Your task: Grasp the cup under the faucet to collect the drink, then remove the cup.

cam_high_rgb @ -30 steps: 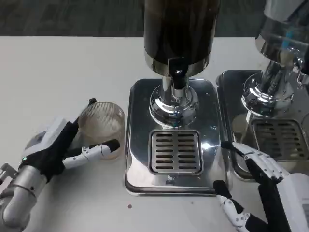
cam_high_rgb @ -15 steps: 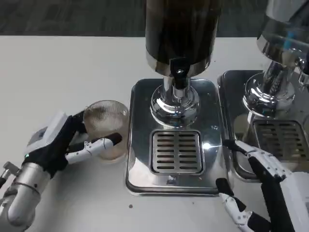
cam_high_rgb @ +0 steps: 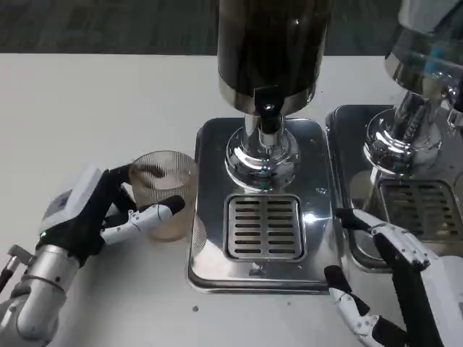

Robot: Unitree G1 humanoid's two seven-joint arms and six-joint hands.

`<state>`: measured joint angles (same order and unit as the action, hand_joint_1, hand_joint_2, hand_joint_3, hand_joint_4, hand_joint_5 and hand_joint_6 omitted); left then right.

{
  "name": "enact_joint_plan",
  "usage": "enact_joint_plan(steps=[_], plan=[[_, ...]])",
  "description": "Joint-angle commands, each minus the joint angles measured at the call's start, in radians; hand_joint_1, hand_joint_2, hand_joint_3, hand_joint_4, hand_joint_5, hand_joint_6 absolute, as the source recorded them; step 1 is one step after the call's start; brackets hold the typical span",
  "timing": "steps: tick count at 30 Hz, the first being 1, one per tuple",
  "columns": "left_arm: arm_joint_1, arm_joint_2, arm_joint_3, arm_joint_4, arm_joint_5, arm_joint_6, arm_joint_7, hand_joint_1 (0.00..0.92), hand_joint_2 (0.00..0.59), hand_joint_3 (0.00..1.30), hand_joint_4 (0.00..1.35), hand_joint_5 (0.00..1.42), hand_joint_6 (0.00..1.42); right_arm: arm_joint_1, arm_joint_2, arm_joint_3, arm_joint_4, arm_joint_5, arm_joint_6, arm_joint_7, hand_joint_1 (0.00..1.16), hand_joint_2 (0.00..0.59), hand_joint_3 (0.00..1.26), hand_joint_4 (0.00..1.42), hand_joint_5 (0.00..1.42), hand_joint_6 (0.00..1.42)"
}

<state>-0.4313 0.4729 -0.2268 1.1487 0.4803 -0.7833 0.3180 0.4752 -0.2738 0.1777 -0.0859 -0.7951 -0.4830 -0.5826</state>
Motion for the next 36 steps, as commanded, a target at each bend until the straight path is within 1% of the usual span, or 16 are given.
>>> enact_joint_plan(steps=[1, 5, 11, 17, 24, 30, 36], plan=[[0.022, -0.007, -0.022, 0.014, 0.012, -0.004, -0.009, 0.287, 0.16, 0.45, 0.56, 0.84, 1.08, 0.0, -0.002, -0.007, -0.011, 0.013, -0.003, 0.004, 0.45, 0.396, 0.3, 0.35, 0.31, 0.42], [0.019, -0.007, -0.022, 0.018, 0.01, -0.003, -0.006, 0.294, 0.16, 0.45, 0.56, 0.84, 1.08, -0.003, -0.002, -0.007, -0.007, 0.015, -0.005, 0.003, 0.45, 0.396, 0.3, 0.35, 0.31, 0.42], [0.028, -0.008, -0.02, 0.014, 0.01, -0.028, 0.042, 0.288, 0.161, 0.45, 0.56, 0.85, 1.1, -0.01, 0.0, -0.004, 0.004, 0.017, -0.008, -0.001, 0.45, 0.396, 0.3, 0.35, 0.31, 0.42], [0.047, 0.008, -0.004, -0.025, 0.008, -0.099, 0.12, 0.281, 0.161, 0.46, 0.58, 0.86, 1.12, -0.011, 0.0, -0.004, 0.005, 0.019, -0.01, -0.001, 0.45, 0.396, 0.3, 0.35, 0.31, 0.41], [0.062, 0.025, 0.015, -0.085, 0.006, -0.157, 0.167, 0.28, 0.162, 0.46, 0.58, 0.87, 1.12, -0.008, 0.003, 0.001, 0.004, 0.02, -0.011, -0.002, 0.45, 0.396, 0.3, 0.35, 0.31, 0.38], [0.07, 0.022, 0.038, -0.146, -0.002, -0.188, 0.156, 0.271, 0.165, 0.46, 0.58, 0.87, 1.11, 0.005, 0.009, 0.004, -0.004, 0.021, -0.009, -0.005, 0.45, 0.396, 0.3, 0.35, 0.32, 0.38], [0.04, -0.003, 0.017, -0.15, 0.011, -0.172, 0.116, 0.268, 0.166, 0.46, 0.58, 0.86, 1.11, 0.016, 0.016, 0.002, -0.012, 0.021, -0.008, -0.009, 0.45, 0.396, 0.3, 0.35, 0.32, 0.38]])
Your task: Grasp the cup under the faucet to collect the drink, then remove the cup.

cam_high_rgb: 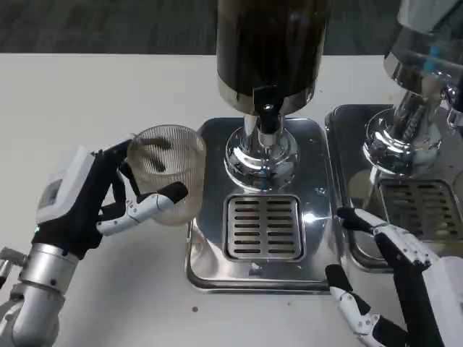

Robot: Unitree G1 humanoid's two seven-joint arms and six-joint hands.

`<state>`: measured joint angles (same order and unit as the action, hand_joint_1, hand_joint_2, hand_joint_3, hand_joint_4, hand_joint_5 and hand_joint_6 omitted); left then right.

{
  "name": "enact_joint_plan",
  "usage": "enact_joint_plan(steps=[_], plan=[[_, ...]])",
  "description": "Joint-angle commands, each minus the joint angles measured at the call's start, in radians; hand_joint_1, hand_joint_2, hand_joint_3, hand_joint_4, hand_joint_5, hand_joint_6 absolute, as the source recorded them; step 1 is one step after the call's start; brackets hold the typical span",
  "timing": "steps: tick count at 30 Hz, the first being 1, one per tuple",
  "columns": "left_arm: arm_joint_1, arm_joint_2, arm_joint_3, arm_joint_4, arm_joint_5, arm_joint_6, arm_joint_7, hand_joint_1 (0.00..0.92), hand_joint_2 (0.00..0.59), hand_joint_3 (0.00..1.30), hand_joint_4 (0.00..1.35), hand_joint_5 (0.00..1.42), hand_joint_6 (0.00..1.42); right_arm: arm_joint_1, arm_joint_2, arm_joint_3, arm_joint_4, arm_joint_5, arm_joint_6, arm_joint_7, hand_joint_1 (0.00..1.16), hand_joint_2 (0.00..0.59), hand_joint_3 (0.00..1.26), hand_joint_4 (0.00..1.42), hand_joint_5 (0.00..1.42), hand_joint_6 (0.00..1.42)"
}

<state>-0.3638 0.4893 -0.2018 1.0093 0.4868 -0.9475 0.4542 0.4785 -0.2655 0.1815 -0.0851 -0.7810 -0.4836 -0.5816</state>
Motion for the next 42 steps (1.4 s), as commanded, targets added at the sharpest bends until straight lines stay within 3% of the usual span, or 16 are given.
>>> enact_joint_plan(steps=[1, 14, 22, 31, 35, 42], plan=[[-0.035, -0.027, -0.015, -0.005, 0.008, -0.002, -0.031, 0.267, 0.166, 0.46, 0.58, 0.86, 1.1, 0.015, 0.009, -0.002, -0.015, 0.005, -0.006, -0.012, 0.45, 0.396, 0.3, 0.35, 0.32, 0.38], [-0.118, -0.119, -0.087, 0.077, 0.059, 0.053, -0.082, 0.26, 0.162, 0.46, 0.58, 0.84, 1.07, 0.051, 0.04, -0.001, -0.041, -0.009, 0.003, -0.022, 0.45, 0.396, 0.3, 0.35, 0.33, 0.37], [-0.152, -0.154, -0.115, 0.111, 0.075, 0.075, -0.103, 0.247, 0.166, 0.45, 0.55, 0.81, 1.02, 0.063, 0.061, 0.004, -0.058, -0.016, 0.012, -0.014, 0.45, 0.396, 0.3, 0.35, 0.33, 0.37], [-0.182, -0.168, -0.154, 0.121, 0.082, 0.105, -0.157, 0.161, 0.139, 0.3, 0.33, 0.54, 0.84, 0.078, 0.073, 0.016, -0.073, -0.018, 0.022, -0.006, 0.45, 0.396, 0.3, 0.35, 0.34, 0.37], [-0.194, -0.17, -0.163, 0.123, 0.078, 0.126, -0.202, 0.12, 0.127, 0.25, 0.25, 0.41, 0.59, 0.08, 0.077, 0.021, -0.08, -0.017, 0.028, -0.002, 0.45, 0.396, 0.3, 0.35, 0.34, 0.37], [-0.192, -0.162, -0.166, 0.118, 0.069, 0.132, -0.245, 0.089, 0.128, 0.22, 0.22, 0.37, 0.45, 0.082, 0.078, 0.03, -0.076, -0.013, 0.029, -0.001, 0.45, 0.396, 0.3, 0.35, 0.34, 0.37]])
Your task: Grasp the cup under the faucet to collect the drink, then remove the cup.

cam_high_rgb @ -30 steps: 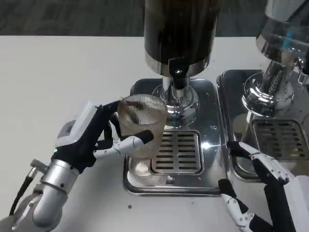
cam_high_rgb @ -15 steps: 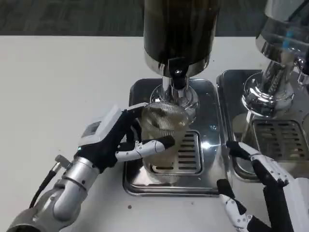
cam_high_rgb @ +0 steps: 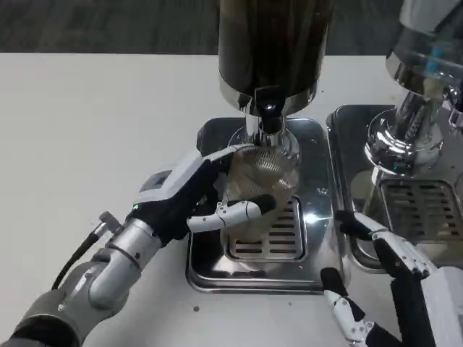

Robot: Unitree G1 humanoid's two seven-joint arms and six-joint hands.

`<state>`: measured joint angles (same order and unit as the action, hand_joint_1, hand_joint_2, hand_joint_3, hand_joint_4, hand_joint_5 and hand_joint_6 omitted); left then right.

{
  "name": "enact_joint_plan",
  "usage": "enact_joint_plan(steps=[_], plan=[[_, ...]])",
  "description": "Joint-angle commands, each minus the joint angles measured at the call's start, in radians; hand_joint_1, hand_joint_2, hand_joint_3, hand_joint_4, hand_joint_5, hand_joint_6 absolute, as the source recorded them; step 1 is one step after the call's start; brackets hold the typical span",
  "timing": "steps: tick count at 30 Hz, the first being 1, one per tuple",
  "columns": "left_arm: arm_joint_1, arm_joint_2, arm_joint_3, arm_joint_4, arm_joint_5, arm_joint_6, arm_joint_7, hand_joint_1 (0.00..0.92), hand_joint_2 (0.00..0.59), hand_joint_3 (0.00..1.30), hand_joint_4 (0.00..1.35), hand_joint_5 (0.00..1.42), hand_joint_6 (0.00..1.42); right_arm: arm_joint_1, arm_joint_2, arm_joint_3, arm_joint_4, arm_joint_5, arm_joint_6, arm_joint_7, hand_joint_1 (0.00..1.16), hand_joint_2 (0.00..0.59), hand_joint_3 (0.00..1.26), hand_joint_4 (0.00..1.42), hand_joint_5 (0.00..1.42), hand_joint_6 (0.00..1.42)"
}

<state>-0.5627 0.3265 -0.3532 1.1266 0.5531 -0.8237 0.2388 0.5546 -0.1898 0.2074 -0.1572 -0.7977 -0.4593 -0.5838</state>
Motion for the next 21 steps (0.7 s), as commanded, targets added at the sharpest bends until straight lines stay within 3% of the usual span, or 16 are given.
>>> enact_joint_plan(steps=[1, 14, 21], plan=[[0.01, 0.005, -0.013, -0.002, 0.002, 0.006, -0.028, 0.088, 0.128, 0.22, 0.22, 0.37, 0.45, 0.005, 0.002, 0.005, -0.003, 0.004, 0.004, 0.001, 0.45, 0.396, 0.3, 0.35, 0.34, 0.37], [0.076, 0.049, -0.001, -0.052, -0.019, -0.026, -0.036, 0.07, 0.125, 0.22, 0.22, 0.35, 0.43, -0.033, -0.003, 0.004, 0.025, 0.018, -0.005, 0.001, 0.45, 0.396, 0.3, 0.35, 0.34, 0.37], [0.095, 0.064, -0.007, -0.071, -0.02, -0.016, -0.045, 0.065, 0.125, 0.23, 0.23, 0.38, 0.44, -0.046, -0.007, 0.018, 0.024, -0.014, -0.008, -0.013, 0.45, 0.396, 0.3, 0.35, 0.34, 0.38]])
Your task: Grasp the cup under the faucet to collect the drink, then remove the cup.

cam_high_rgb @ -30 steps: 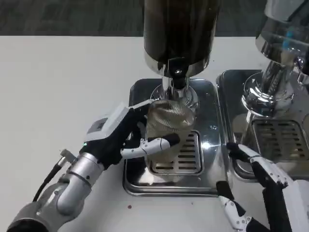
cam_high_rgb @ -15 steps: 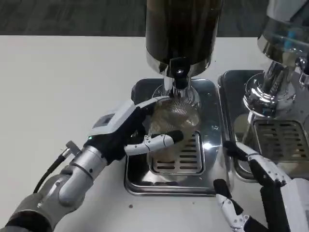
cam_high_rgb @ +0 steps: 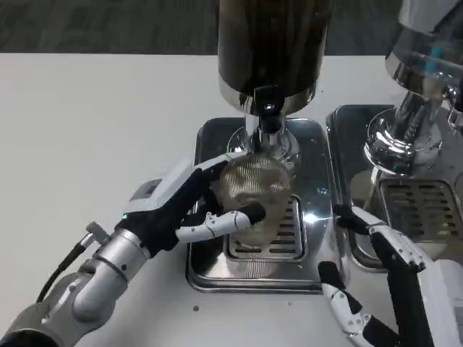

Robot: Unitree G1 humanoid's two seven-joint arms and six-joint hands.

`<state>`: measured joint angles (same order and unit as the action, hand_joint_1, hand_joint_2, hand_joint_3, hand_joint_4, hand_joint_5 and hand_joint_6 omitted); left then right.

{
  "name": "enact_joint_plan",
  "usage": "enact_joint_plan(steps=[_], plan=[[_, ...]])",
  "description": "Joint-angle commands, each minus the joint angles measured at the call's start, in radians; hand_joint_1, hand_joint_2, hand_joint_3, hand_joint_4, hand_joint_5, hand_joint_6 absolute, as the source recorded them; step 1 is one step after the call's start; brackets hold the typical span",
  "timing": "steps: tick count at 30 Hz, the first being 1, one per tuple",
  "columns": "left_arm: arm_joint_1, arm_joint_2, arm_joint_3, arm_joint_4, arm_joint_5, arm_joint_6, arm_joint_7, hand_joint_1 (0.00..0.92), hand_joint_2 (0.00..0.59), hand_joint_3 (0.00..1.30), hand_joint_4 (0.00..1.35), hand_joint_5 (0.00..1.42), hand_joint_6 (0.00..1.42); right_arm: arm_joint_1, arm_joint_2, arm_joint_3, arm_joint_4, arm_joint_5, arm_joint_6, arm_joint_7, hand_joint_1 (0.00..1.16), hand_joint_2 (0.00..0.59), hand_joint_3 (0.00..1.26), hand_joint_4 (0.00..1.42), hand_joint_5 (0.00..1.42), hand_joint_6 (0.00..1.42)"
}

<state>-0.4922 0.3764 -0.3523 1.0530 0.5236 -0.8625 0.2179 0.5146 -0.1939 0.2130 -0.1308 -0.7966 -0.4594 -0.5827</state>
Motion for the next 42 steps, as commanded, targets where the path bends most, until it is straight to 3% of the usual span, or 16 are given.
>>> enact_joint_plan(steps=[1, 20, 30, 39, 42], plan=[[0.024, 0.015, -0.009, 0.003, 0.01, 0.027, -0.027, 0.065, 0.124, 0.23, 0.23, 0.38, 0.44, -0.006, -0.003, 0.014, -0.003, -0.016, -0.009, -0.016, 0.45, 0.396, 0.3, 0.35, 0.34, 0.38], [-0.031, -0.017, -0.021, -0.016, 0.017, 0.118, -0.035, 0.034, 0.128, 0.17, 0.16, 0.31, 0.38, -0.001, -0.008, 0.008, 0.007, 0.011, -0.01, -0.01, 0.45, 0.396, 0.3, 0.35, 0.34, 0.38], [0.043, 0.046, 0.028, -0.115, -0.029, 0.075, -0.043, 0.001, 0.119, 0.15, 0.15, 0.29, 0.34, -0.015, -0.005, 0.016, 0.023, 0.015, -0.012, -0.01, 0.45, 0.396, 0.3, 0.35, 0.34, 0.4], [0.135, 0.104, 0.121, -0.239, -0.114, 0.064, -0.085, 0.0, 0.106, 0.14, 0.14, 0.28, 0.3, -0.051, -0.008, 0.02, 0.056, 0.025, -0.021, -0.013, 0.45, 0.396, 0.3, 0.35, 0.34, 0.4], [0.197, 0.133, 0.179, -0.325, -0.183, 0.037, -0.112, 0.0, 0.108, 0.15, 0.16, 0.28, 0.31, -0.056, -0.008, 0.019, 0.061, 0.027, -0.023, -0.016, 0.45, 0.396, 0.3, 0.35, 0.34, 0.4]])
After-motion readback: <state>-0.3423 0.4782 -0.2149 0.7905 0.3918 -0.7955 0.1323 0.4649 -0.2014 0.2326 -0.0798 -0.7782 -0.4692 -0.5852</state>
